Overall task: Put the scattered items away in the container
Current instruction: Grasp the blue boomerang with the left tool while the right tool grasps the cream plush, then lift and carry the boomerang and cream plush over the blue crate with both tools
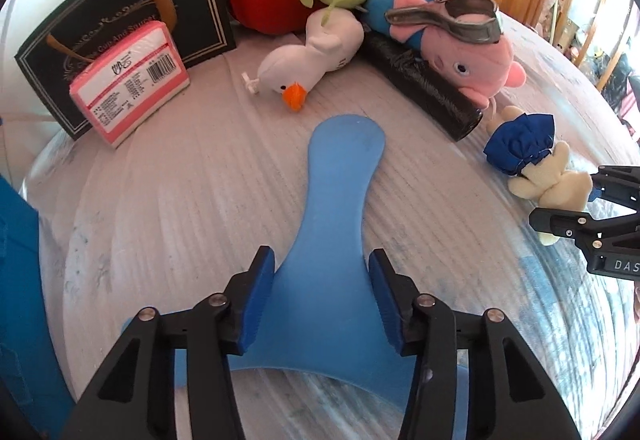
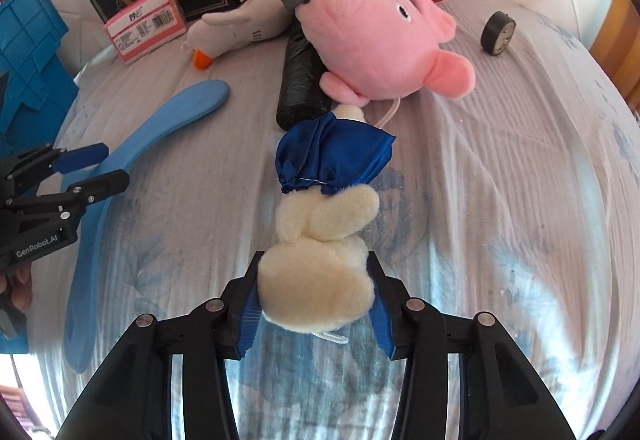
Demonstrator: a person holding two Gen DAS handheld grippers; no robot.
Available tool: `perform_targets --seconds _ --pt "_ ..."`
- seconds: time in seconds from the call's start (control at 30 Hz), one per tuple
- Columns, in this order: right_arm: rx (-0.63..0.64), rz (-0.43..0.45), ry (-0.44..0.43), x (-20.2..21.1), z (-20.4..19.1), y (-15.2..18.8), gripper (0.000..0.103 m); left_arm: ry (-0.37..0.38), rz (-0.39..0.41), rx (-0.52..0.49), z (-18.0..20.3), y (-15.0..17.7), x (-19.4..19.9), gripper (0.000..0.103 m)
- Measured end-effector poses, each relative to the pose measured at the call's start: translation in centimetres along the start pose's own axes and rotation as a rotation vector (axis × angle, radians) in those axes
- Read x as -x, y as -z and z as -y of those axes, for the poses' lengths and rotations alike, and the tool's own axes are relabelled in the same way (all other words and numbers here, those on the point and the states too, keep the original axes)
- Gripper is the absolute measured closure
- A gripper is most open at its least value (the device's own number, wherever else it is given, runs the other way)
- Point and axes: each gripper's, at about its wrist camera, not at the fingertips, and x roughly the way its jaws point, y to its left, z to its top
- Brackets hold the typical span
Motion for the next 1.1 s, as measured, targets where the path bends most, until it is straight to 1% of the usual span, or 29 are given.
perform_targets --seconds 0.03,0.07,0.1,0.13,0.27,0.33,0.37,0.4,0.47,0.5,0.57,0.63,0.67,0.77,0.83,0.9,0.93,0.97,1.03,1.1 --pt "0.0 0.005 0.0 0.2 -0.1 0.0 0.058 -0.002 0.001 -0.002 -0.2 0.0 0.2 0.069" --pt "0.0 0.009 -0.001 0.5 -0.2 0.0 0.058 -0.006 0.003 -0.005 -0.4 -0.1 0.4 0.074" --pt "0.0 0.011 -0.003 0.7 -0.2 0.0 0.058 -0.005 0.003 -0.004 -0.6 -0.3 0.3 0.082" --pt "0.002 0.014 -0.005 1.0 -0.3 0.1 0.058 -0.002 -0.004 -0.001 -0.9 -0.7 -0.1 0.099" --pt "0.009 0.013 -0.014 1.7 -0.6 0.0 0.058 -0.019 -0.031 0.005 -1.2 -0.6 -0.8 0.099" --pt "0.013 0.015 -0.023 1.9 -0.8 0.1 0.058 -0.054 -0.018 0.005 -1.4 -0.5 -0.5 0.099" --pt "0.017 0.017 -0.025 2.1 -0.9 0.2 0.058 -0.055 -0.007 0.012 -1.7 -0.7 -0.4 0.094" --pt "0.022 0.02 -0.025 2.2 -0.9 0.3 0.058 -0.044 -0.011 0.021 -2.1 -0.8 -0.3 0.086" --pt "0.02 0.022 -0.028 2.4 -1.0 0.6 0.058 -0.038 -0.016 0.02 -2.5 -1.1 -0.5 0.03" --pt "0.016 0.022 -0.028 2.6 -0.8 1.0 0.058 -0.032 -0.007 0.016 -2.6 -1.1 -0.5 0.024" --pt "0.006 0.022 -0.027 2.7 -0.7 1.4 0.058 -0.033 -0.009 0.004 -2.8 -1.3 -0.7 0.023" --pt "0.002 0.018 -0.027 2.7 -0.7 1.8 0.058 -0.051 -0.037 -0.015 -3.0 -1.4 -1.5 0.023" --pt "0.002 0.015 -0.027 2.7 -0.7 2.0 0.058 -0.046 -0.051 -0.027 -3.0 -1.4 -2.0 0.023" --pt "-0.002 0.016 -0.024 2.9 -0.5 2.4 0.058 -0.001 -0.086 -0.059 -3.0 -1.3 -3.2 0.022" --pt "-0.007 0.018 -0.021 3.1 -0.3 2.6 0.058 0.041 -0.083 -0.051 -3.2 -1.4 -3.5 0.022" --pt "-0.011 0.018 -0.018 3.2 -0.1 2.7 0.057 0.065 -0.079 -0.045 -3.3 -1.6 -3.6 0.028" --pt "-0.011 0.018 -0.018 3.2 0.0 2.8 0.057 0.072 -0.072 -0.046 -3.3 -1.7 -3.4 0.045" --pt "-0.011 0.018 -0.017 3.3 0.1 2.9 0.057 0.078 -0.069 -0.042 -3.2 -1.8 -3.2 0.066" --pt "-0.015 0.02 -0.015 3.4 0.2 3.0 0.057 0.086 -0.082 -0.023 -3.2 -1.9 -3.0 0.066" --pt "-0.021 0.019 -0.016 3.5 0.3 3.0 0.057 0.083 -0.081 -0.03 -2.8 -1.5 -2.7 0.066"
